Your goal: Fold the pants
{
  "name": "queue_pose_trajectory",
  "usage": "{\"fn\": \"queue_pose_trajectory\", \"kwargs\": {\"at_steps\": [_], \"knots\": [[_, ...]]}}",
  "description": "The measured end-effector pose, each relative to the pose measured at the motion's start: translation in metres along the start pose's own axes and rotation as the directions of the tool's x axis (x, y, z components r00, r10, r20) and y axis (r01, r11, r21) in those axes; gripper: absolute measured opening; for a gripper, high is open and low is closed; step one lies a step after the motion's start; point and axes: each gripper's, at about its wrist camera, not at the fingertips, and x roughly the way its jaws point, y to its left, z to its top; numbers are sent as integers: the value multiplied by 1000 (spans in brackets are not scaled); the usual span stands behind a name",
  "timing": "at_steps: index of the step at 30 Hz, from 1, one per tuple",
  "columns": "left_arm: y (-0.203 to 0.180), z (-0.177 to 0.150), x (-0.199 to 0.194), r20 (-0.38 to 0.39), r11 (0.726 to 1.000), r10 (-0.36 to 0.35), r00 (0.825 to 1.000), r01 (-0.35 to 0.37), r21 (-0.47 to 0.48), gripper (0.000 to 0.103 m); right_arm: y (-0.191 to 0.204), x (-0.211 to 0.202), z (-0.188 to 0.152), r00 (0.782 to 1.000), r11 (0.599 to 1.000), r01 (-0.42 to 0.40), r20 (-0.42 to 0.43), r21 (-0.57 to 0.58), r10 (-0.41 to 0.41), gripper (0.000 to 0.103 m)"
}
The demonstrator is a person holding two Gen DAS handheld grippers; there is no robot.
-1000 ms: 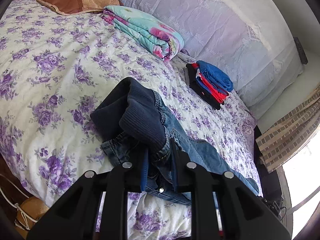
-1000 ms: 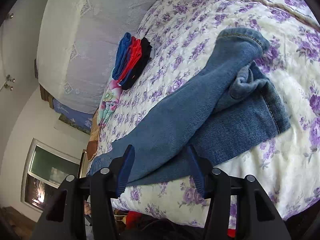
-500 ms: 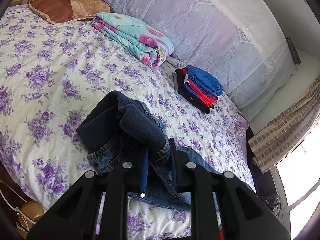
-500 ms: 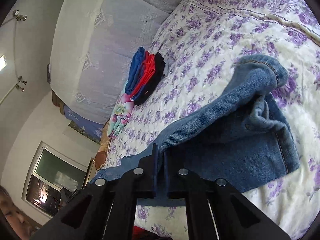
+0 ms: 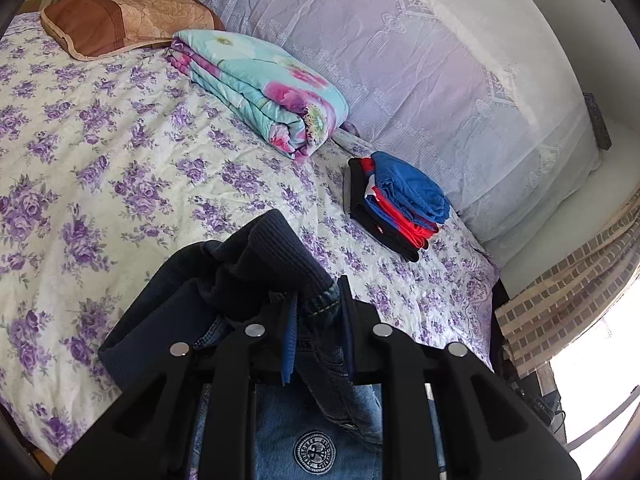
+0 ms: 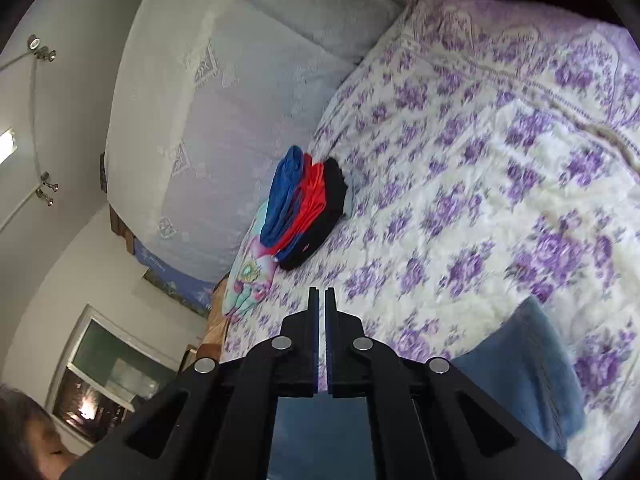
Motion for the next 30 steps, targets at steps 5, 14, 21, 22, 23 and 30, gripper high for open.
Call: {"fn": "queue_pose_trajectory", "kwargs": {"at_steps": [5, 14, 21, 22, 23, 30], "knots": [[-1, -1, 0, 7, 1000, -16, 1000, 15, 20, 17, 3, -13, -34, 994, 996, 89, -70, 1, -89, 6], [10, -8, -6, 10, 999, -50, 999, 50, 11, 17, -30, -50, -93, 983, 974, 168, -96, 151, -155, 43], [20, -12, -13, -1, 999, -42, 999, 42, -5, 17, -33, -55, -110, 983, 973, 155, -124, 169, -136, 44], [20, -13, -13, -2, 999, -39, 999, 39, -7, 17, -36, -54, -112, 983, 972, 156, -127, 174, -135, 45], [21, -13, -13, -3, 999, -38, 999, 38, -8, 17, -39, -52, -113, 983, 971, 153, -125, 184, -132, 46], [18, -12, -12, -1, 1000, -31, 1000, 31, -2, 17, -38, -14, -92, 993, 984, 89, -91, 153, -76, 9]]}}
